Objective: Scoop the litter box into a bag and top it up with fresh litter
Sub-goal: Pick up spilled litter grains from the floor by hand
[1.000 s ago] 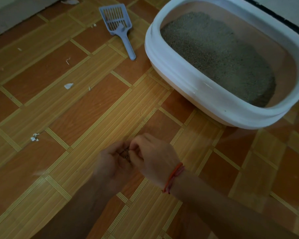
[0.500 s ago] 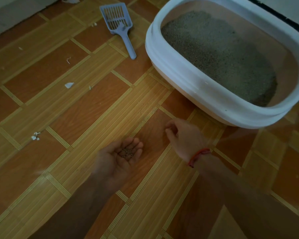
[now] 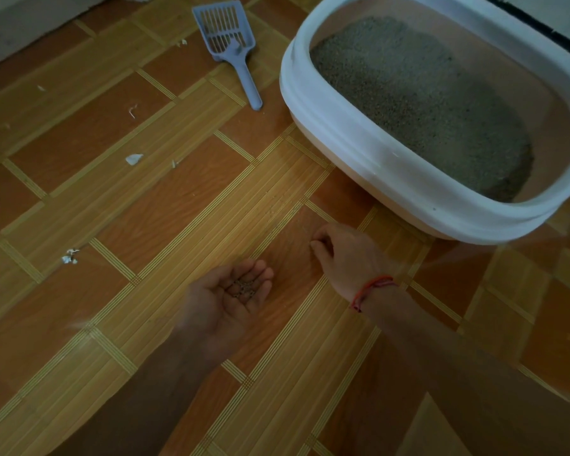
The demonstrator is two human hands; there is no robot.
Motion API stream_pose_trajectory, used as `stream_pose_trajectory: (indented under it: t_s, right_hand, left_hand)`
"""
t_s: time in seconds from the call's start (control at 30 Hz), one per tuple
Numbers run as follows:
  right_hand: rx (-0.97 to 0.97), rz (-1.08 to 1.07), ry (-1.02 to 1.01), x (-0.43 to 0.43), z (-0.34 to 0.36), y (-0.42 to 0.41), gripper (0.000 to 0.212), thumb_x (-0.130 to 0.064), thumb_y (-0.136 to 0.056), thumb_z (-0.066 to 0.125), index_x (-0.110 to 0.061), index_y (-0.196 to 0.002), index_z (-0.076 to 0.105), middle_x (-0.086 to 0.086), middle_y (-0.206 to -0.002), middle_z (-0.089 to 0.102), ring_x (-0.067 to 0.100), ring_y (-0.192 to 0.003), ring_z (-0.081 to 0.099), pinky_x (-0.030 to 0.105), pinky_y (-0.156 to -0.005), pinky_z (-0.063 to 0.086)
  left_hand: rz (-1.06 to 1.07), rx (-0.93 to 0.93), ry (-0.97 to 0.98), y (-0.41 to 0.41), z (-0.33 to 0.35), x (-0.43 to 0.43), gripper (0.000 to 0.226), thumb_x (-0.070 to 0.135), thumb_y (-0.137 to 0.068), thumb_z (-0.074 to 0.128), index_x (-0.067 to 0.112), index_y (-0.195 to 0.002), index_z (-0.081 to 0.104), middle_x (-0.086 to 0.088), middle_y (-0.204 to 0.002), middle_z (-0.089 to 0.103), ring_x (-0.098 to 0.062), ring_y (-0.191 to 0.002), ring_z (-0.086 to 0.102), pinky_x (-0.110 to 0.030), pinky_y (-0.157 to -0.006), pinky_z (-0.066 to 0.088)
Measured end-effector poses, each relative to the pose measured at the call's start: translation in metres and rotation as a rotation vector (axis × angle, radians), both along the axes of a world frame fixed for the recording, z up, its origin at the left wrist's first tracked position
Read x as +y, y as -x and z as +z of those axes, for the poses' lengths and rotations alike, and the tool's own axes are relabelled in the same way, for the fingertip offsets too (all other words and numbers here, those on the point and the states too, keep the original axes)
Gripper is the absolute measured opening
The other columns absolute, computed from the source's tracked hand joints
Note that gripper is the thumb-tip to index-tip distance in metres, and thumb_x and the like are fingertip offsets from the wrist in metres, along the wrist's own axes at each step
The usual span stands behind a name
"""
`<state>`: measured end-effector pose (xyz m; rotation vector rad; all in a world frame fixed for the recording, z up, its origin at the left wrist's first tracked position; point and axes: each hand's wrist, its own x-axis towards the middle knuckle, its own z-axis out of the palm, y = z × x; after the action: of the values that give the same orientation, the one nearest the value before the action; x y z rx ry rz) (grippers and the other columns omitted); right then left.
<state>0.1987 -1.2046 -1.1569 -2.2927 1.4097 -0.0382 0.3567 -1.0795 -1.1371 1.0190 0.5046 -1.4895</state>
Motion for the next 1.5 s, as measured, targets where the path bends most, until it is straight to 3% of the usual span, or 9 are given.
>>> stream_pose_trajectory:
  t_s: [0.17, 0.5, 0.73, 0.8, 0.9, 0.97, 1.07, 1.3, 1.5]
  right_hand:
    - [0.043, 0.06, 0.026, 0.0, 0.0, -0.001, 0.02, -0.032, -0.1, 0.046, -0.021, -0.1, 0.061, -0.004, -0.096, 0.06, 0.014, -0.084, 0.058, 0.033, -0.074, 0.052]
    - [0.148, 0.081, 0.04, -0.001, 0.005, -0.009, 0.023, -0.033, -0.1, 0.039, -0.02, -0.098, 0.058, -0.003, -0.093, 0.06, 0.014, -0.077, 0.057, 0.033, -0.069, 0.054]
    - [-0.174, 0.165, -0.042, 0.04, 0.03, -0.031, 0.017, -0.033, -0.097, 0.046, -0.023, -0.091, 0.057, -0.007, -0.086, 0.058, 0.011, -0.073, 0.056, 0.031, -0.064, 0.05]
    - [-0.22, 0.201, -0.061, 0.054, 0.033, -0.038, 0.021, -0.036, -0.096, 0.041, -0.022, -0.092, 0.056, -0.006, -0.089, 0.058, 0.014, -0.073, 0.057, 0.036, -0.064, 0.051]
    - [-0.251, 0.249, -0.06, 0.064, 0.033, -0.043, 0.029, -0.04, -0.094, 0.032, -0.022, -0.094, 0.054, -0.003, -0.092, 0.059, 0.017, -0.071, 0.057, 0.041, -0.063, 0.052]
    - [-0.257, 0.262, -0.037, 0.067, 0.03, -0.044, 0.034, -0.041, -0.093, 0.028, -0.021, -0.094, 0.055, -0.002, -0.093, 0.061, 0.019, -0.07, 0.059, 0.042, -0.061, 0.052]
    - [-0.242, 0.273, -0.012, 0.069, 0.028, -0.045, 0.037, -0.041, -0.093, 0.025, -0.02, -0.094, 0.056, -0.001, -0.092, 0.062, 0.021, -0.068, 0.06, 0.042, -0.058, 0.052]
    - [-0.21, 0.275, -0.027, 0.068, 0.033, -0.046, 0.045, -0.047, -0.092, 0.018, -0.02, -0.097, 0.054, -0.001, -0.092, 0.06, 0.022, -0.067, 0.058, 0.042, -0.059, 0.051]
    - [-0.231, 0.254, -0.032, 0.067, 0.032, -0.048, 0.031, -0.05, -0.094, 0.035, -0.024, -0.094, 0.052, -0.003, -0.092, 0.059, 0.019, -0.071, 0.06, 0.041, -0.062, 0.052]
  left_hand:
    - [-0.009, -0.018, 0.005, 0.0, -0.001, 0.0, 0.033, 0.016, -0.098, 0.043, -0.003, -0.088, 0.068, -0.017, -0.092, 0.073, -0.028, -0.087, 0.073, -0.035, -0.079, 0.06]
    - [-0.014, -0.034, 0.042, -0.001, 0.002, 0.003, 0.04, 0.014, -0.097, 0.045, -0.003, -0.076, 0.074, -0.019, -0.095, 0.073, -0.03, -0.089, 0.073, -0.037, -0.079, 0.06]
    - [-0.028, -0.05, 0.076, 0.0, 0.002, 0.004, 0.026, 0.015, -0.085, 0.053, -0.005, -0.087, 0.07, -0.019, -0.096, 0.071, -0.028, -0.091, 0.071, -0.038, -0.092, 0.054]
    - [-0.076, -0.085, 0.112, 0.002, 0.004, 0.004, 0.027, 0.016, -0.082, 0.052, -0.004, -0.085, 0.071, -0.017, -0.091, 0.071, -0.024, -0.085, 0.071, -0.033, -0.086, 0.055]
    - [-0.119, -0.122, 0.117, 0.005, 0.007, 0.005, 0.047, 0.015, -0.096, 0.041, 0.003, -0.065, 0.074, -0.01, -0.072, 0.069, -0.018, -0.066, 0.069, -0.027, -0.061, 0.058]
    - [-0.135, -0.133, 0.113, 0.004, 0.008, 0.005, 0.049, 0.016, -0.096, 0.04, 0.004, -0.062, 0.073, -0.009, -0.068, 0.068, -0.017, -0.062, 0.068, -0.026, -0.059, 0.057]
    - [-0.147, -0.125, 0.127, 0.003, 0.007, 0.005, 0.04, 0.017, -0.089, 0.046, 0.004, -0.063, 0.073, -0.008, -0.068, 0.067, -0.017, -0.063, 0.067, -0.027, -0.062, 0.056]
    - [-0.138, -0.113, 0.104, 0.003, -0.001, 0.006, 0.049, 0.017, -0.098, 0.04, 0.005, -0.061, 0.071, -0.009, -0.067, 0.065, -0.018, -0.065, 0.065, -0.031, -0.077, 0.048]
    - [-0.112, -0.058, 0.105, 0.001, -0.002, 0.004, 0.026, 0.016, -0.092, 0.047, -0.004, -0.089, 0.064, -0.011, -0.076, 0.066, -0.019, -0.071, 0.066, -0.028, -0.07, 0.054]
